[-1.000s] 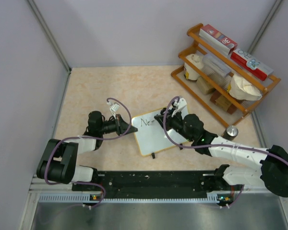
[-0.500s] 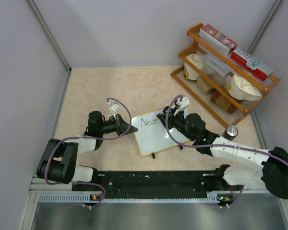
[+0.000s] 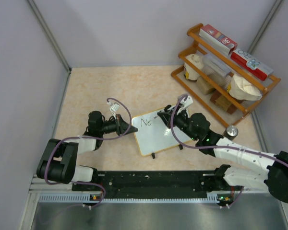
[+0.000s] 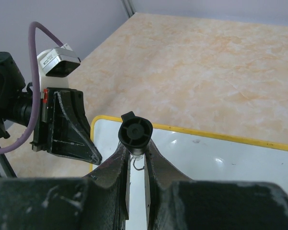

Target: Write a sentence on the whiteboard

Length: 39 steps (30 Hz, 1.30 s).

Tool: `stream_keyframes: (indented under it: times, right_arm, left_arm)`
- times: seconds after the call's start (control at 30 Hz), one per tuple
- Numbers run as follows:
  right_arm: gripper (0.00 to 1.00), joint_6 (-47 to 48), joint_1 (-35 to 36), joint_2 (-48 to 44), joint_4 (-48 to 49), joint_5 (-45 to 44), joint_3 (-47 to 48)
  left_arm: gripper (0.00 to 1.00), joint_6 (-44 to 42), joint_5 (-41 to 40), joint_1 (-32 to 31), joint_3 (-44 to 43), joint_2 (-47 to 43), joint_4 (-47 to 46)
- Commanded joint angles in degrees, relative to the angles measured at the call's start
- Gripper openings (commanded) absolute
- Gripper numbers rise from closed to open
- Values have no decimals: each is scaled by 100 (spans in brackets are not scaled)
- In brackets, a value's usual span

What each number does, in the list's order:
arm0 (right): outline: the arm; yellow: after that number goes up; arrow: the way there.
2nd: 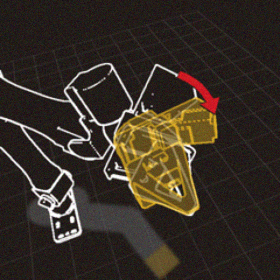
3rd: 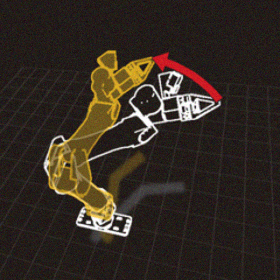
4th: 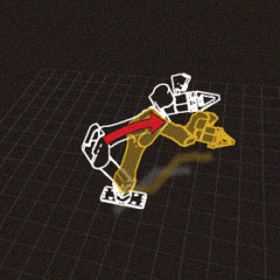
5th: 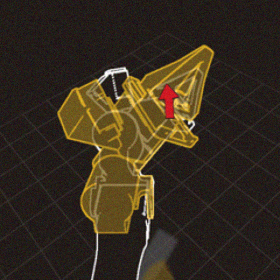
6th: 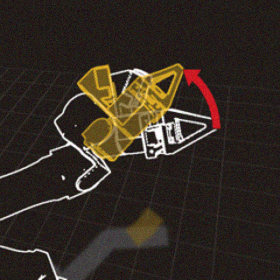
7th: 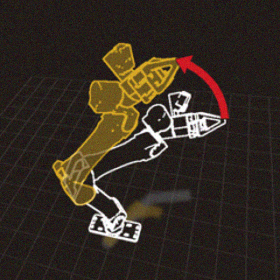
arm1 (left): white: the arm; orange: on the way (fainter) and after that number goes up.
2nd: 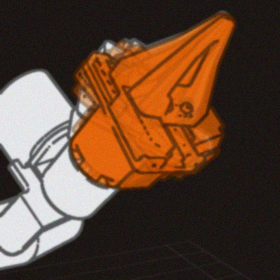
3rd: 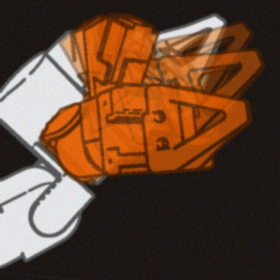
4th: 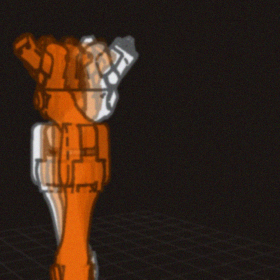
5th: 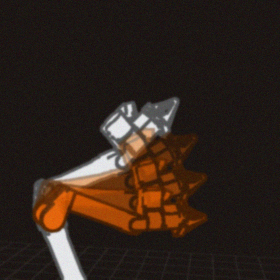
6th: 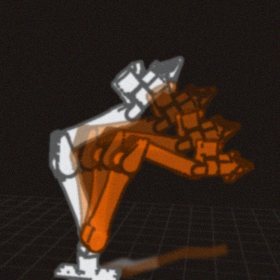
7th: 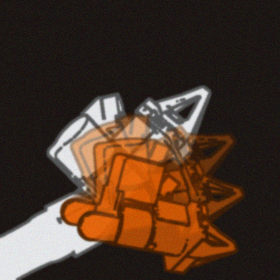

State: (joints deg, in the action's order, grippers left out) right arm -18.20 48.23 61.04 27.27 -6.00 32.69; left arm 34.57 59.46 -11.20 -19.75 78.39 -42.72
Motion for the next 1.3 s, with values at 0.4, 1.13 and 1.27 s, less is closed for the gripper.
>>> stream_keyframes:
  times: [0.4,1.13,1.27]
  right_arm:
    - [0,-88,-41,383,323,310,203]
    - [0,-193,-50,558,200,-24,308]
    - [0,-211,-68,585,147,-103,387]
  left_arm:
    - [0,-214,356,-49,15,89,-149]
    - [0,-196,364,-49,6,115,-175]
    - [0,-196,373,-49,6,115,-175]
